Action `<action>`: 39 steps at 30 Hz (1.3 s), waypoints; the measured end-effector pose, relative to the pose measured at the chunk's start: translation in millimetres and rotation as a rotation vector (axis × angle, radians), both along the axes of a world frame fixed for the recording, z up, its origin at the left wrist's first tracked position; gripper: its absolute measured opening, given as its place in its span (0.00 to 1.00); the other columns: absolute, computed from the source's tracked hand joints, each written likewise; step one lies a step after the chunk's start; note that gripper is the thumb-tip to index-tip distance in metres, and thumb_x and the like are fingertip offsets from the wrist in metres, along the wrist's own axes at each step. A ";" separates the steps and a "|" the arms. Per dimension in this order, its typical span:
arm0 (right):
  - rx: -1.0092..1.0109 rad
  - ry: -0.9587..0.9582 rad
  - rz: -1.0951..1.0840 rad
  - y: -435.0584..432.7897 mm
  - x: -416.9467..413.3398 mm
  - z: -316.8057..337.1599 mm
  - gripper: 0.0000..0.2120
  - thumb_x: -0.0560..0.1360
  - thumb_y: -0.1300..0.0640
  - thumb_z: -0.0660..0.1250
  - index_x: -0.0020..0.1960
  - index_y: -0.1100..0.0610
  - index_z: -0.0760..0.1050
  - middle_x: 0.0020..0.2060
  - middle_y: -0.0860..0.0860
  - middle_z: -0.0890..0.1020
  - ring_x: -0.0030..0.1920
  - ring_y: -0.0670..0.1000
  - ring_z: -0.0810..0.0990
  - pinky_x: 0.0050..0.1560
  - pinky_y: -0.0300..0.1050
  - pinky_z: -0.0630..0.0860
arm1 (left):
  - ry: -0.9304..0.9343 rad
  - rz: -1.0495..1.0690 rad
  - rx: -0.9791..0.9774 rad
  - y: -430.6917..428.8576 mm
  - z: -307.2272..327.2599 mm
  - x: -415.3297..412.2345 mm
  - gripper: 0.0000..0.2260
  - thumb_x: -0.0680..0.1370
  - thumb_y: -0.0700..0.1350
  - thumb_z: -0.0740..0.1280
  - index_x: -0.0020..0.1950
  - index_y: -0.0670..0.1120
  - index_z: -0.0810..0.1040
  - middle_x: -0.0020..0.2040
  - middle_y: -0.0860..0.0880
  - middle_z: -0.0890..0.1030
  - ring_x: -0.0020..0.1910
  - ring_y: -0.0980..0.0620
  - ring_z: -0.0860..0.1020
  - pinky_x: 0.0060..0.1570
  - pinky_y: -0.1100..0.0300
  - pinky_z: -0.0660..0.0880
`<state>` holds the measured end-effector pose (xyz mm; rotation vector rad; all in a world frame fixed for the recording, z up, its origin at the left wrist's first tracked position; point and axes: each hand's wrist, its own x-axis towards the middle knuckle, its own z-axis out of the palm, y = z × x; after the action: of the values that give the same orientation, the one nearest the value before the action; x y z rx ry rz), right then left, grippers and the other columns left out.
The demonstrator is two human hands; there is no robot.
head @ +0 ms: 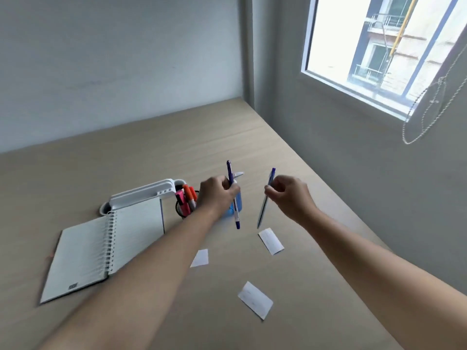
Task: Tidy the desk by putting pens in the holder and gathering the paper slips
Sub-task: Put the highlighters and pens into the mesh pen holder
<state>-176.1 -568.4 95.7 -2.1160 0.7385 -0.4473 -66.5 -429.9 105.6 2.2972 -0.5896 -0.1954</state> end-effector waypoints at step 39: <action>0.080 0.246 0.278 72.2 70.3 -71.6 0.06 0.73 0.54 0.68 0.49 0.54 0.77 0.37 0.51 0.82 0.39 0.51 0.83 0.34 0.40 0.75 | 0.132 0.229 0.002 122.8 -76.5 35.7 0.20 0.74 0.48 0.67 0.63 0.47 0.67 0.57 0.48 0.75 0.53 0.48 0.76 0.50 0.56 0.73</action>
<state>-105.8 -496.2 24.0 -2.1789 0.5749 -0.0068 -30.9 -307.1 29.0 2.3112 -0.2562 -0.2345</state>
